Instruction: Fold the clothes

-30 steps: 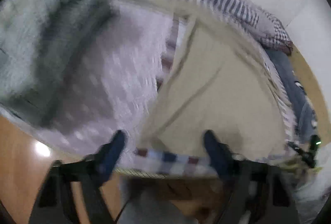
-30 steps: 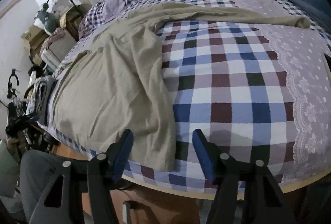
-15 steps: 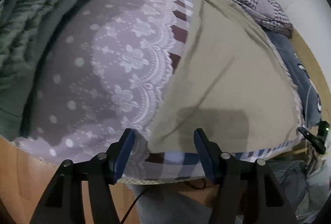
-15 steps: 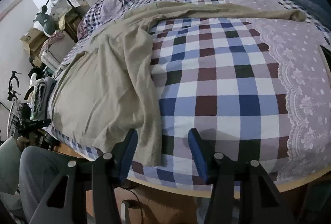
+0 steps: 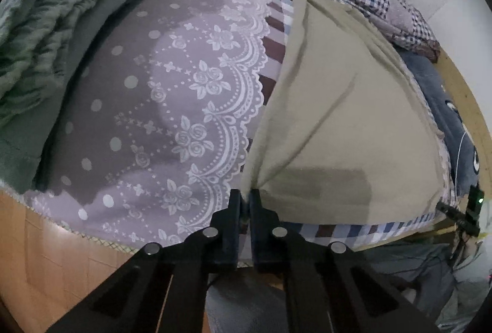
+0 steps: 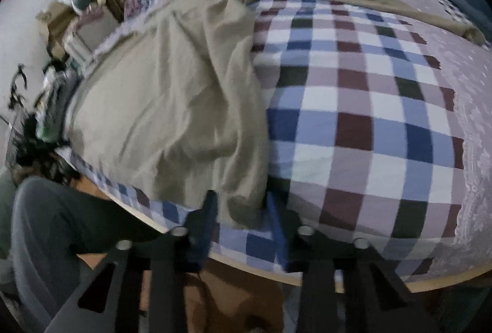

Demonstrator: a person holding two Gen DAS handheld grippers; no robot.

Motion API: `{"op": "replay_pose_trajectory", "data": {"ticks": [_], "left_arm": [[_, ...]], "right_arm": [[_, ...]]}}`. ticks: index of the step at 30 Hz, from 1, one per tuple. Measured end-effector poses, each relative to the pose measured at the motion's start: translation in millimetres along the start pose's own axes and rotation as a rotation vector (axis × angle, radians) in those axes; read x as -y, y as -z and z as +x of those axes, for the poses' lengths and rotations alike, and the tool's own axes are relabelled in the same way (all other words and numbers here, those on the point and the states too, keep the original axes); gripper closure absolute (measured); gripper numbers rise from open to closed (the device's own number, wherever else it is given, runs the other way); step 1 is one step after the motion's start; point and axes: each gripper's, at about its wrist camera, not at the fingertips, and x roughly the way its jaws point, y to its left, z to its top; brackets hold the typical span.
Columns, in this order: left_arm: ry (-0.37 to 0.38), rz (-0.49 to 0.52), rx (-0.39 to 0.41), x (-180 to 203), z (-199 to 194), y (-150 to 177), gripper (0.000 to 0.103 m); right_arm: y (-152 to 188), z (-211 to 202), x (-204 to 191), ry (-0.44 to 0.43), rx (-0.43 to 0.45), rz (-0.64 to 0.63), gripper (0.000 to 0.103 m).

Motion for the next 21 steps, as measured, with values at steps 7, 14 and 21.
{"op": "replay_pose_trajectory", "data": {"ticks": [7,14,21], "left_arm": [[0.047,-0.04,0.088,-1,-33,3,0.1],[0.094,-0.02,0.14,10,-68,16,0.1],[0.059,-0.084,0.092,-10,-46,24,0.1]], "right_arm": [[1,-23,1,0.056,0.056,0.013,0.1],[9,-56,-2,0.029,0.074,0.029,0.101],[15,-47,-3,0.035,0.0,0.001,0.101]]}}
